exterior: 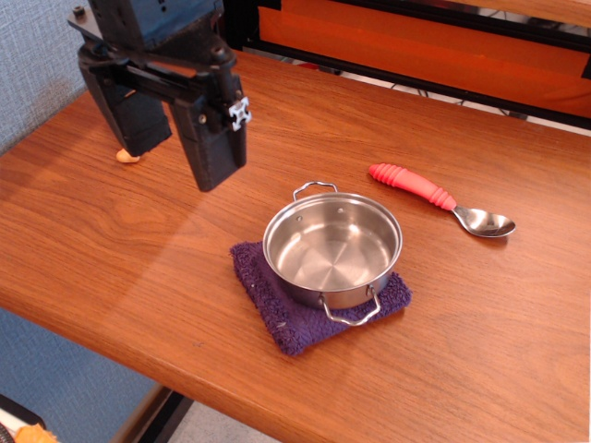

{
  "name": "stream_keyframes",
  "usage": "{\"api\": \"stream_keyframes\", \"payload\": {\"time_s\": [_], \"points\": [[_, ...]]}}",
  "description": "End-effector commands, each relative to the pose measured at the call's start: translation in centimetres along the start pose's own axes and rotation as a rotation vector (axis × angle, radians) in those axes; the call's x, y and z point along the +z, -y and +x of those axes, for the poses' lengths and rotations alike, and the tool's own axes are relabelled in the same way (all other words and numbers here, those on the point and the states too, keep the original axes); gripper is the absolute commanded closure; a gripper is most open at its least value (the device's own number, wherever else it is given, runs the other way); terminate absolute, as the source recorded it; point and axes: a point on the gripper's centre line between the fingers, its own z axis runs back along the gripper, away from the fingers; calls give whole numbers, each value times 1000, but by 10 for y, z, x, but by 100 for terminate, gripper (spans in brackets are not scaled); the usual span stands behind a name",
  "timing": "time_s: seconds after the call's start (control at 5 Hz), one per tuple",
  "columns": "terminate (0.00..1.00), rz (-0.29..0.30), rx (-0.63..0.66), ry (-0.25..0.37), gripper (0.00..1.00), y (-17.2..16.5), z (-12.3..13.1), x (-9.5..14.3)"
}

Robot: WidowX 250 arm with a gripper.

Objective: Take the spoon and place it in the right side of the silver vessel.

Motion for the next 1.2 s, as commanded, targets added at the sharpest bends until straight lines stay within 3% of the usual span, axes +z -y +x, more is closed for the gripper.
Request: {"api": "stream_keyframes", "payload": {"time_s": [0.0, 0.2, 0.4, 0.6, 0.8, 1.0], "points": [[0, 0, 0, 0, 0, 0, 0, 0], [0, 35, 119, -76, 0, 23, 30, -10], [0, 76, 339, -135, 0, 32, 55, -19], [0, 119, 586, -118, 0, 52, 86, -34], [0, 101, 834, -59, 0, 61, 115, -44], [0, 95, 1069, 101, 0, 64, 149, -55]]}}
